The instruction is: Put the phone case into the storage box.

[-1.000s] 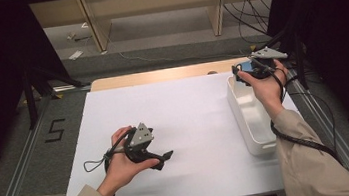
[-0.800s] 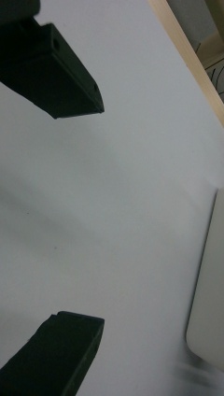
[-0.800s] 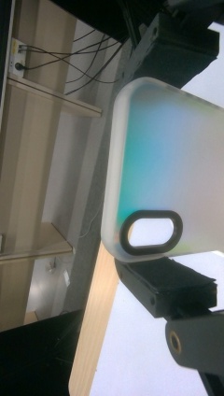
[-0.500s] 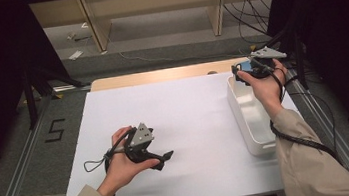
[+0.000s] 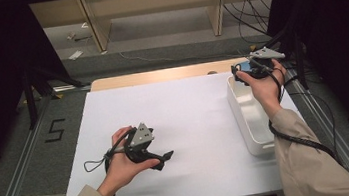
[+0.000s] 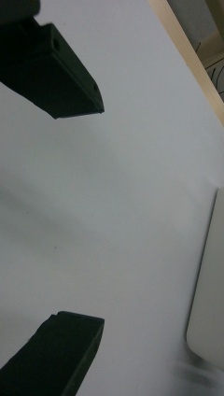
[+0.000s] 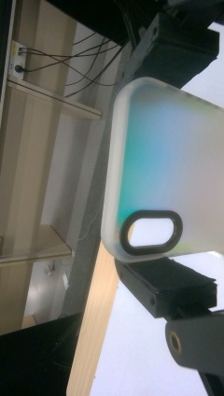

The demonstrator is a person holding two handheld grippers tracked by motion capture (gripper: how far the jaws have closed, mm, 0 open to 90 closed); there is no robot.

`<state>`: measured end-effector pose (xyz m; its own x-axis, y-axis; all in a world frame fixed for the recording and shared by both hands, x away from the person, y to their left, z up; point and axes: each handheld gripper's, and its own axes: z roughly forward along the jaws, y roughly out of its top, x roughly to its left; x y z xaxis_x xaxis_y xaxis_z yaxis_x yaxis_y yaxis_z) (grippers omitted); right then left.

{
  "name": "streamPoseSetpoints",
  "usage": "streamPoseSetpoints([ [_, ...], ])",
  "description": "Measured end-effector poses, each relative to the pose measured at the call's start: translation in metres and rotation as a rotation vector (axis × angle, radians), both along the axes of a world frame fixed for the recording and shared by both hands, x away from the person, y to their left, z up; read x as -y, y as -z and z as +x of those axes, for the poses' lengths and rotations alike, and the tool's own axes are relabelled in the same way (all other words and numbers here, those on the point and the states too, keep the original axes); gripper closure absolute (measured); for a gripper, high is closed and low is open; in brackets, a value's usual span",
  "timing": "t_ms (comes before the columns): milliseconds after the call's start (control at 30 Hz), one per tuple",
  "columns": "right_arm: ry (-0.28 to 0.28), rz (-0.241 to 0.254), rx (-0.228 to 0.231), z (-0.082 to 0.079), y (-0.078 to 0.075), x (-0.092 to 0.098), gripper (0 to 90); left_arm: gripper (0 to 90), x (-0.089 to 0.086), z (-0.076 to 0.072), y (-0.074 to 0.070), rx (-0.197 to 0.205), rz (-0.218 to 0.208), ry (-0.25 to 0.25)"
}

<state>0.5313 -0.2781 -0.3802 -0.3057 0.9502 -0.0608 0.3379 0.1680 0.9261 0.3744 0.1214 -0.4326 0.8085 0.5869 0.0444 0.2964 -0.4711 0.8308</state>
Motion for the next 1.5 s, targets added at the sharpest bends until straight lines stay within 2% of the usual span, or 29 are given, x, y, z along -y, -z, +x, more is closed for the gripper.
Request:
streamPoseSetpoints([
  [1500,0.022,-0.017,-0.008,0.01,0.015,-0.001,18.2,0.0,0.0,0.0,0.0,-0.001,0.0,0.003],
])
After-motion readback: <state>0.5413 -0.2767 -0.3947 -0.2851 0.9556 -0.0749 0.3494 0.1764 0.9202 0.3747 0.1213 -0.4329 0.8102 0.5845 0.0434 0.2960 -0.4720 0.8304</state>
